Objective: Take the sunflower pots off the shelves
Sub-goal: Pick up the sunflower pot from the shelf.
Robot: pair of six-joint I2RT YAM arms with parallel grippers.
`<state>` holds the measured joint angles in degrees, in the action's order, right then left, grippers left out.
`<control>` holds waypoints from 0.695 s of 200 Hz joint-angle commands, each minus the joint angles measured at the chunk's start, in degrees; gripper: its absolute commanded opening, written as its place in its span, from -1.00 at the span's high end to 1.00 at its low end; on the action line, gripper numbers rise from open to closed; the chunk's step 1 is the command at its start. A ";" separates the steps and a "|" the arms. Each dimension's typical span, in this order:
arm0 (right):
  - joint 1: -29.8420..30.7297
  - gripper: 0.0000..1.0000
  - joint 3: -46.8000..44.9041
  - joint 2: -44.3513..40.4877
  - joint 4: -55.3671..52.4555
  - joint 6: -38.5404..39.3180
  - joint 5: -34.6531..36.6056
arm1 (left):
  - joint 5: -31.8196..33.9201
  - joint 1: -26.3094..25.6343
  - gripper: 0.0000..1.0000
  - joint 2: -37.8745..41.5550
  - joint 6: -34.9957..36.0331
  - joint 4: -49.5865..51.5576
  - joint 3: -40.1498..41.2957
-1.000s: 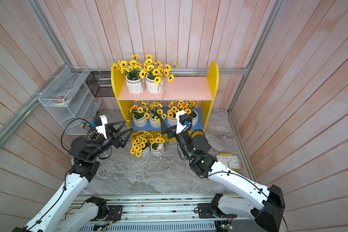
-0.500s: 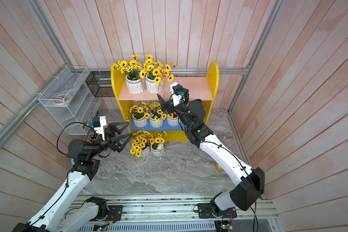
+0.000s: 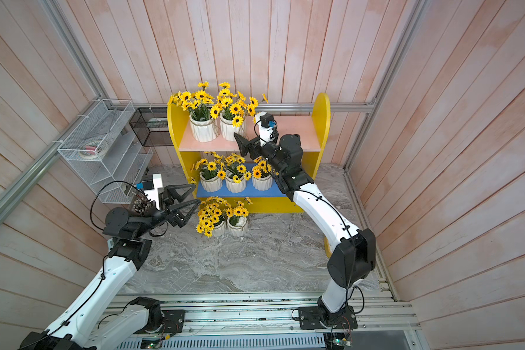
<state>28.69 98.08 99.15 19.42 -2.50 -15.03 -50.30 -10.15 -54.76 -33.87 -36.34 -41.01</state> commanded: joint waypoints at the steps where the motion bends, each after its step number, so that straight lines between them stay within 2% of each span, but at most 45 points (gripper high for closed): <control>1: -1.41 -0.96 6.65 3.00 -2.28 -3.73 -5.74 | 0.83 0.31 -1.00 -0.13 1.11 0.94 0.32; 33: -1.87 -0.96 12.21 7.65 -5.23 -4.88 -9.27 | 1.00 0.31 -1.00 -0.23 1.49 1.36 0.32; 90: -1.97 -0.96 15.92 11.22 -6.19 -4.60 -9.51 | 0.58 0.31 -1.00 -1.21 0.48 0.52 0.27; 139: -1.97 -0.96 23.81 16.55 -9.39 -5.33 -12.03 | 0.45 0.31 -1.00 -1.24 -0.15 -0.23 0.36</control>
<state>26.63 117.86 113.25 12.21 -6.72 -25.15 -50.13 -10.15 -55.92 -33.69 -35.57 -41.01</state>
